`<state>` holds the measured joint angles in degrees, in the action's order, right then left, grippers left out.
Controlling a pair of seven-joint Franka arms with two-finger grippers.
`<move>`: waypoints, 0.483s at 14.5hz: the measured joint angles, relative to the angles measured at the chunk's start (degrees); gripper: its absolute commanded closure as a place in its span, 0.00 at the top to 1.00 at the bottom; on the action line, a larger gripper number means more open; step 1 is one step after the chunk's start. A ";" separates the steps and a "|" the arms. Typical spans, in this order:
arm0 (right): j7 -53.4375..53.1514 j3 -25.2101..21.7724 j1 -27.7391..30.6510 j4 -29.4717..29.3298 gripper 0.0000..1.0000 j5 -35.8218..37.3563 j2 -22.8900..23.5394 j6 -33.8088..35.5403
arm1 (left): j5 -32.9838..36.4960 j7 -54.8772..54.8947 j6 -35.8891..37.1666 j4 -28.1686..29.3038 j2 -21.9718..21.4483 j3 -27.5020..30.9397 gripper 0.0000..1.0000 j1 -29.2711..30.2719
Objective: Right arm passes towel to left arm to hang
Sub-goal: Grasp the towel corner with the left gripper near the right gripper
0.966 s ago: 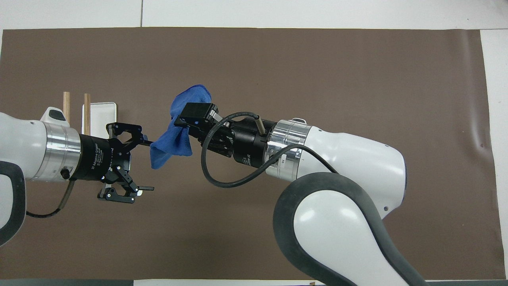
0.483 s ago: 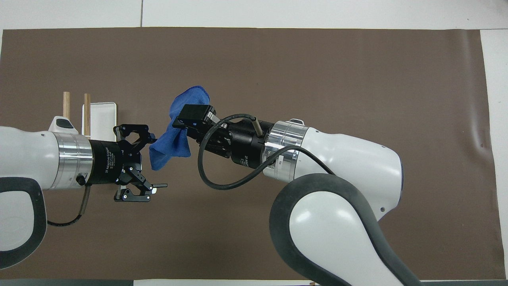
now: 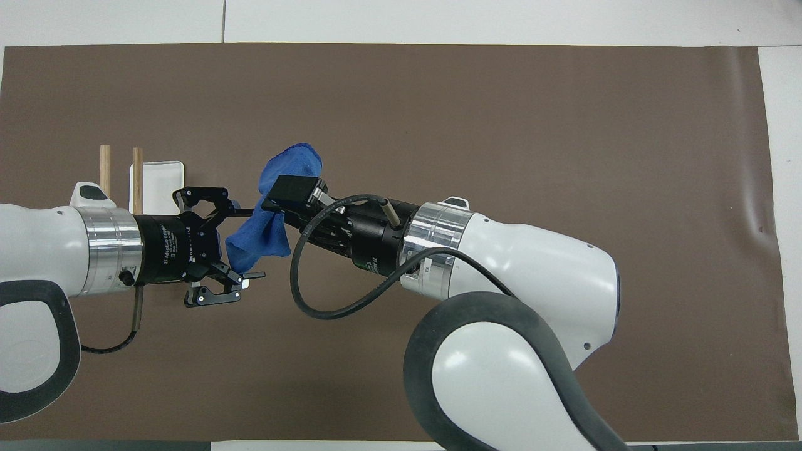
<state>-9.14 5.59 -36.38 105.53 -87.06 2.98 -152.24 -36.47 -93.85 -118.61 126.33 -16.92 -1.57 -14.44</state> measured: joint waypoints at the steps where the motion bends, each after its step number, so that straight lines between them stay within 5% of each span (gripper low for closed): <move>1: 0.00 0.00 0.00 0.00 0.00 0.00 0.00 0.00 | -0.01 0.00 -0.16 0.08 0.00 0.01 0.00 0.09; 7: 0.00 -0.01 0.00 -0.05 0.00 0.00 0.01 0.00 | -0.01 0.42 -0.69 0.00 0.00 0.08 0.00 2.22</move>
<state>-9.14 5.58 -36.38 105.48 -87.06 2.99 -152.24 -36.48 -93.43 -119.29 126.33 -16.92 -1.49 -12.22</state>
